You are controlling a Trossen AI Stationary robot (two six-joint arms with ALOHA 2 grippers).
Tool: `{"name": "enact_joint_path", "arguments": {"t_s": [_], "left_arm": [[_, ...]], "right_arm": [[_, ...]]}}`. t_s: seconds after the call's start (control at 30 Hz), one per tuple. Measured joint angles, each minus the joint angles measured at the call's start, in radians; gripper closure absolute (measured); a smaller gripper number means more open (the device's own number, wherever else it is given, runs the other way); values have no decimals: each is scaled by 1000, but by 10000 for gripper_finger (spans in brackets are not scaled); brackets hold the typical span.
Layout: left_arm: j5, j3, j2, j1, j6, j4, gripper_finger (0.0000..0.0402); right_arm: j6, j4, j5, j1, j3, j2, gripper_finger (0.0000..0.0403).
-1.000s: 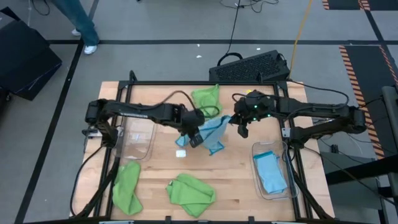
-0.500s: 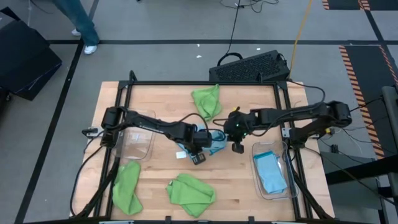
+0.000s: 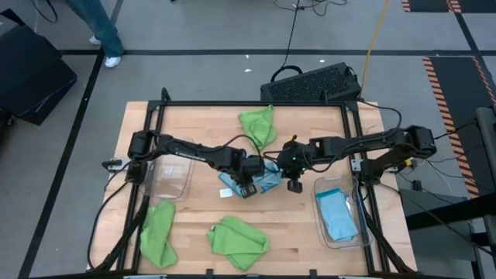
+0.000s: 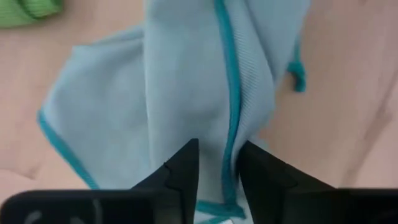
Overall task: Sort microfiber towel by color & place in baskets
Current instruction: Fold the blue microfiber towel
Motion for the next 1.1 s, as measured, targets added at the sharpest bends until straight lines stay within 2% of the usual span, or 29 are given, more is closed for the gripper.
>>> {"name": "enact_joint_path", "arguments": {"t_s": [0.27, 0.67, 0.83, 0.93, 1.0, 1.1], "left_arm": [[-2, 0, -53, 77, 60, -21, 324], [-8, 0, -96, 176, 131, -99, 325], [110, 0, -96, 149, 126, -120, 325], [194, 0, -95, 117, 123, -219, 325], [188, 0, -95, 97, 124, -296, 325], [110, 0, -95, 74, 115, -388, 325]], "right_arm": [[16, -3, -3, 0, 0, 0, 403], [27, -5, -3, 0, 0, 0, 403], [27, -4, -3, 0, 0, 0, 403], [27, -11, -3, 0, 0, 0, 403], [20, -14, -3, 0, 0, 0, 403], [9, -11, -3, 0, 0, 0, 403]]}}
